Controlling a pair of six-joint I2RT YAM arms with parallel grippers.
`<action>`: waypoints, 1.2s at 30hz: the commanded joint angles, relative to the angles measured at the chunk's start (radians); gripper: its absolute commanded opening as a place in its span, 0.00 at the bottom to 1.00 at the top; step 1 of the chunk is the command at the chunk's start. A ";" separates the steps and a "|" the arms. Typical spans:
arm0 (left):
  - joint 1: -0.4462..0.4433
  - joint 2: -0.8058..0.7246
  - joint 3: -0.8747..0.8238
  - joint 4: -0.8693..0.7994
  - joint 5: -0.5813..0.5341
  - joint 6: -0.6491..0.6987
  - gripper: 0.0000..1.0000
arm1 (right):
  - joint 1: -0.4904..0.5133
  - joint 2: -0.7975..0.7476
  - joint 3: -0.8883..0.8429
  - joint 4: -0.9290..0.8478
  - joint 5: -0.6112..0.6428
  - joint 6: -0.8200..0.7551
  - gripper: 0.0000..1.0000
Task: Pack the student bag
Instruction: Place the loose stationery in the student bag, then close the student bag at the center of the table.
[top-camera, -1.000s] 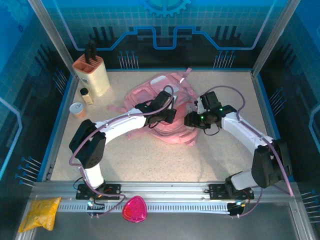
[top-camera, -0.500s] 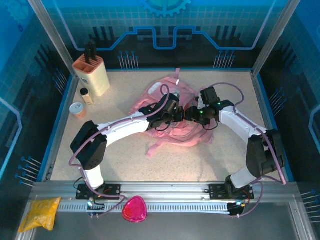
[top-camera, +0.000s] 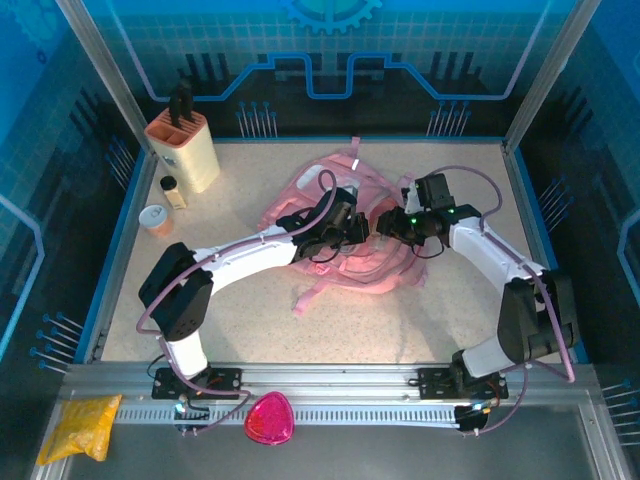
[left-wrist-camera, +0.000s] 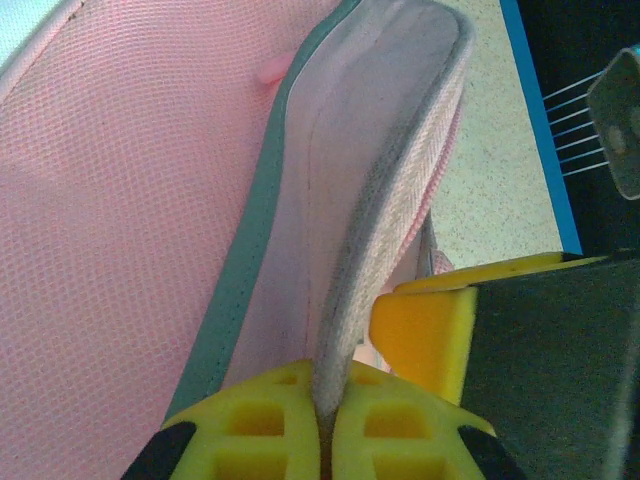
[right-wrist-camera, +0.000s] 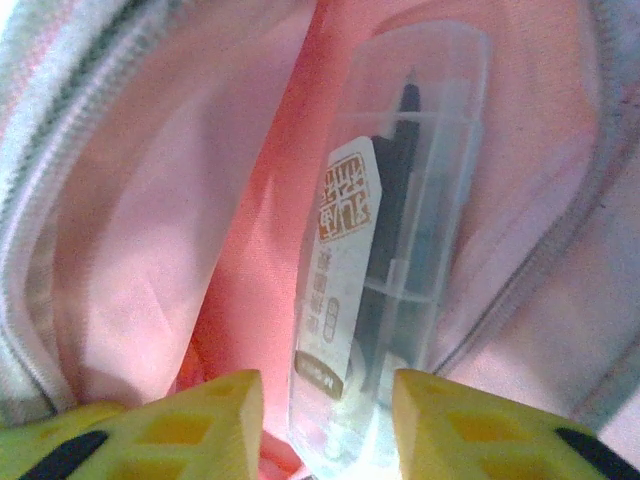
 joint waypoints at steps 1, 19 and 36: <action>-0.008 -0.033 -0.001 0.108 0.074 -0.044 0.00 | 0.007 0.062 0.029 0.017 -0.034 0.002 0.31; 0.000 -0.086 -0.067 0.108 0.099 -0.062 0.31 | 0.015 -0.064 -0.021 0.036 0.005 -0.062 0.34; 0.102 -0.243 -0.515 0.334 0.005 -0.406 0.57 | 0.316 -0.358 -0.229 -0.085 0.428 -0.017 0.53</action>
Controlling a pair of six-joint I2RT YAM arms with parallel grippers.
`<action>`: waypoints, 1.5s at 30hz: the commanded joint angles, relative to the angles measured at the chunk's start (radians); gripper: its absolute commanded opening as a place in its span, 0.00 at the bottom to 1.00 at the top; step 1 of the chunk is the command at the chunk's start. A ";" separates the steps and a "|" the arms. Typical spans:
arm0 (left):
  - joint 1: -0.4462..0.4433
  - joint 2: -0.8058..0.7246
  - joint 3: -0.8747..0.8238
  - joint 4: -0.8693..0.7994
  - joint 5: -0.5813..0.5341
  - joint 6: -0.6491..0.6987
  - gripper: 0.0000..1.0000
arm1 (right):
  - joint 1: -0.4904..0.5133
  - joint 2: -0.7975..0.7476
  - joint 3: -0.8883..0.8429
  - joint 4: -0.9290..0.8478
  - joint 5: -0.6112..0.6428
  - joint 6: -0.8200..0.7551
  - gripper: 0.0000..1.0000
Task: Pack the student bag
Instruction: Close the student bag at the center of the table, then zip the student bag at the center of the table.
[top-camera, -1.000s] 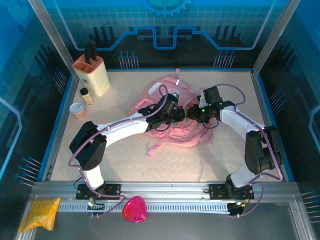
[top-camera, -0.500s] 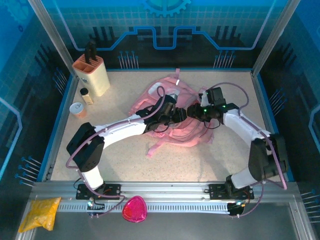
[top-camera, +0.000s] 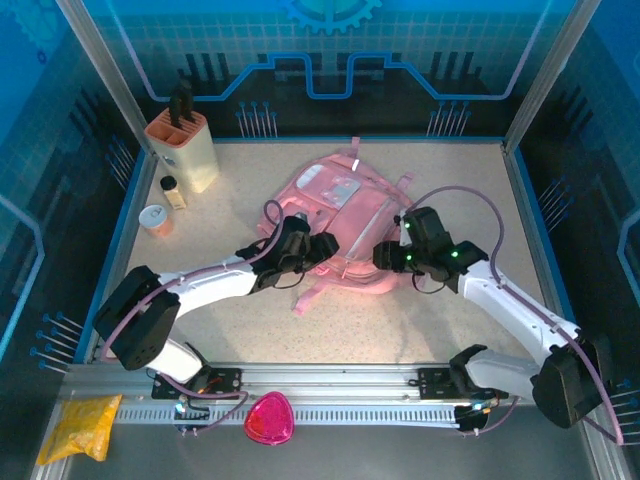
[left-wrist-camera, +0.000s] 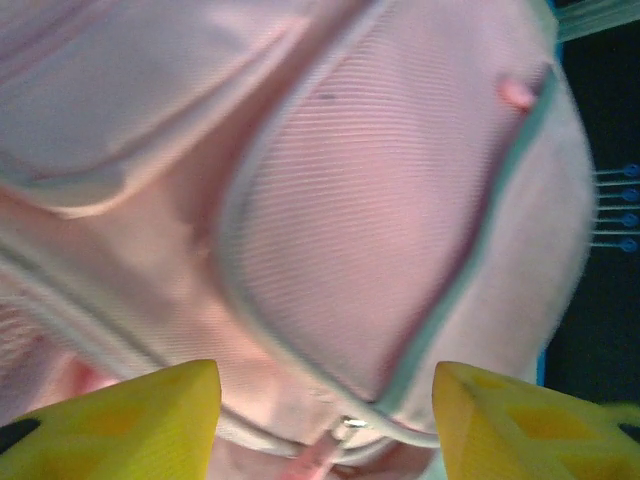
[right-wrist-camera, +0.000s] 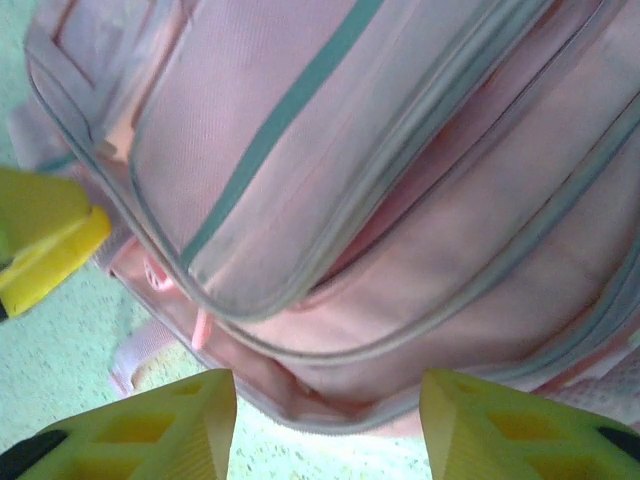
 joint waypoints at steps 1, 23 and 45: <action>0.008 0.041 0.000 0.099 -0.027 -0.086 0.55 | 0.092 0.013 -0.020 0.003 0.123 0.056 0.55; 0.020 0.140 0.057 0.162 -0.014 -0.088 0.22 | 0.312 0.428 0.158 0.173 0.318 0.240 0.41; 0.025 0.171 0.055 0.114 -0.075 -0.072 0.00 | 0.352 0.485 0.159 0.189 0.443 0.205 0.00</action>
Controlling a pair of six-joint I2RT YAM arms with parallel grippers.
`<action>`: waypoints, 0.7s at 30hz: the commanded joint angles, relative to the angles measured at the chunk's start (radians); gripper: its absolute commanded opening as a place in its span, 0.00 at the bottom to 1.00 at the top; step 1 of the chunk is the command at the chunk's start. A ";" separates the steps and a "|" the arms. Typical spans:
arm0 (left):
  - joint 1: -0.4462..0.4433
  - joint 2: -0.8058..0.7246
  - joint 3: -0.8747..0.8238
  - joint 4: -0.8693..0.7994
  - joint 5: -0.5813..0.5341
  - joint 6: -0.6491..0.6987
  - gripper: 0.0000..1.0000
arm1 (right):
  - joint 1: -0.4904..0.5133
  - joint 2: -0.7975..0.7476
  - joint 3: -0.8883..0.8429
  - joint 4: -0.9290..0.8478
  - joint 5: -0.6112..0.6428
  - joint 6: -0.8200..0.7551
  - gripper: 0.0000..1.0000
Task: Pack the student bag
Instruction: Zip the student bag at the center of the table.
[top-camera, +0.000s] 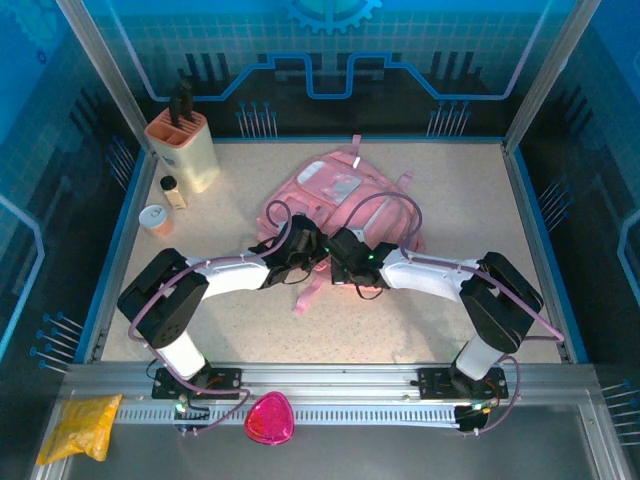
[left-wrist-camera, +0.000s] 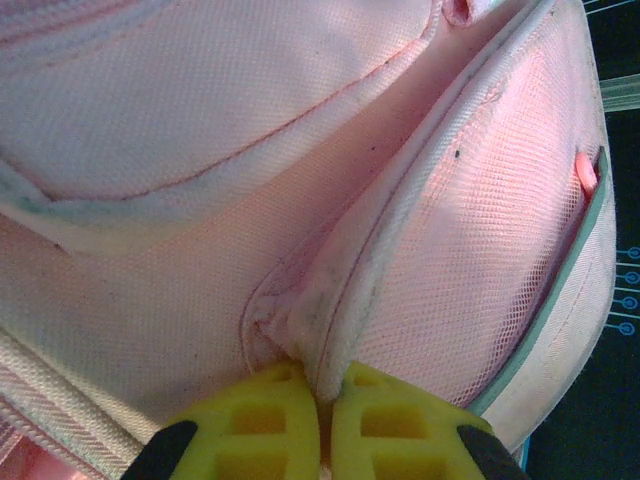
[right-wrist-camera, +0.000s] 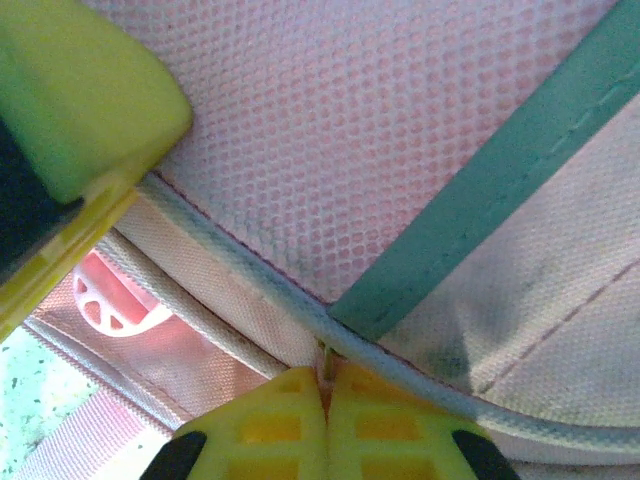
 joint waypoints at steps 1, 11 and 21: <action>0.008 0.015 0.023 -0.033 -0.037 0.032 0.00 | 0.007 -0.026 -0.009 0.019 0.092 -0.019 0.00; 0.084 -0.049 0.002 -0.149 -0.081 0.107 0.00 | -0.061 -0.182 -0.162 -0.093 0.162 -0.051 0.00; 0.190 -0.108 0.017 -0.234 -0.042 0.251 0.00 | -0.170 -0.307 -0.201 -0.078 0.036 -0.261 0.00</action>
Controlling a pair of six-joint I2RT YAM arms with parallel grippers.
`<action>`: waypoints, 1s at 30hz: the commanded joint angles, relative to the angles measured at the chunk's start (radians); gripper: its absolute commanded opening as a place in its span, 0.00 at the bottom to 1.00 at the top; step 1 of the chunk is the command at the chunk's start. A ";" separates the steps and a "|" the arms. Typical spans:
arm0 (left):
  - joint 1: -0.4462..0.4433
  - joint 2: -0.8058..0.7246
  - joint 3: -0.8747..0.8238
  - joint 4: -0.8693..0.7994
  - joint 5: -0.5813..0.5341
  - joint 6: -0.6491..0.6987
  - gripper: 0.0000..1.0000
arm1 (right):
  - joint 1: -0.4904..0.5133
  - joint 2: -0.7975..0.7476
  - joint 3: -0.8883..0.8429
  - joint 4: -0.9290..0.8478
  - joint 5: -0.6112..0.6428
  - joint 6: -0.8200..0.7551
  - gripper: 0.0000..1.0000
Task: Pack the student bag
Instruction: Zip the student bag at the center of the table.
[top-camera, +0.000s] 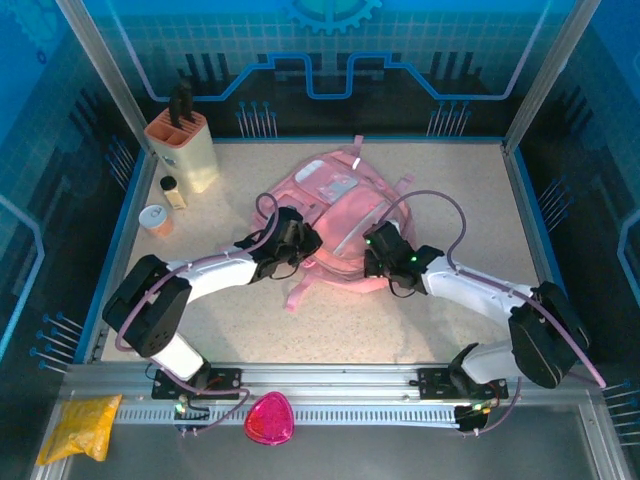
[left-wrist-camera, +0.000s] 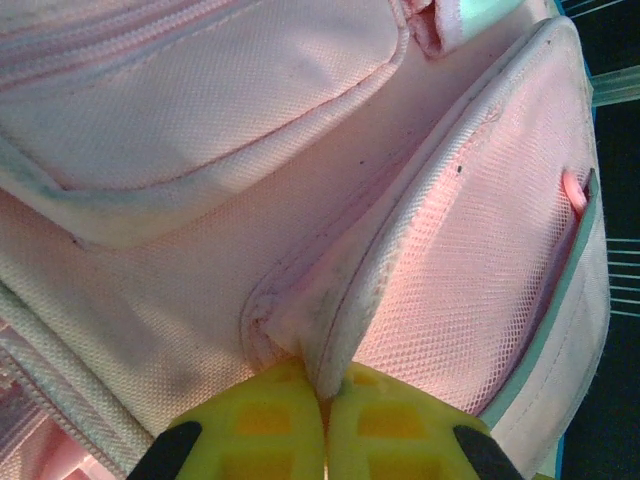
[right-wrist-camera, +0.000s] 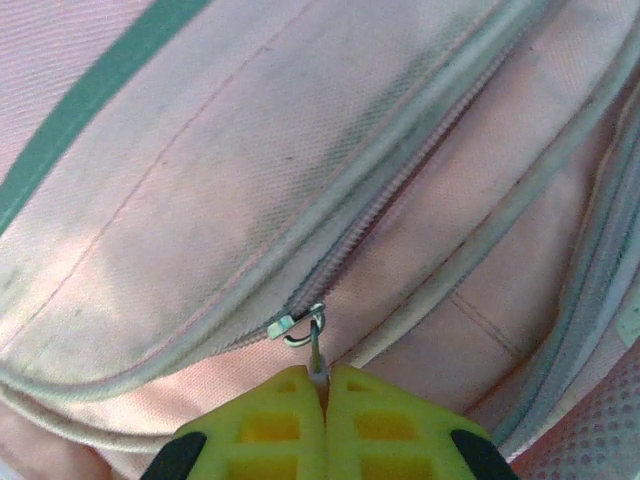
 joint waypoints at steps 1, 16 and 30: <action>0.106 -0.020 0.022 -0.109 -0.083 0.113 0.00 | 0.019 -0.014 -0.013 -0.086 0.018 -0.096 0.00; 0.233 -0.142 0.027 -0.144 0.151 0.242 0.45 | 0.262 0.277 0.212 0.070 -0.129 -0.006 0.00; -0.018 -0.199 -0.152 -0.067 -0.106 -0.128 0.44 | 0.264 0.267 0.194 0.077 -0.101 -0.003 0.00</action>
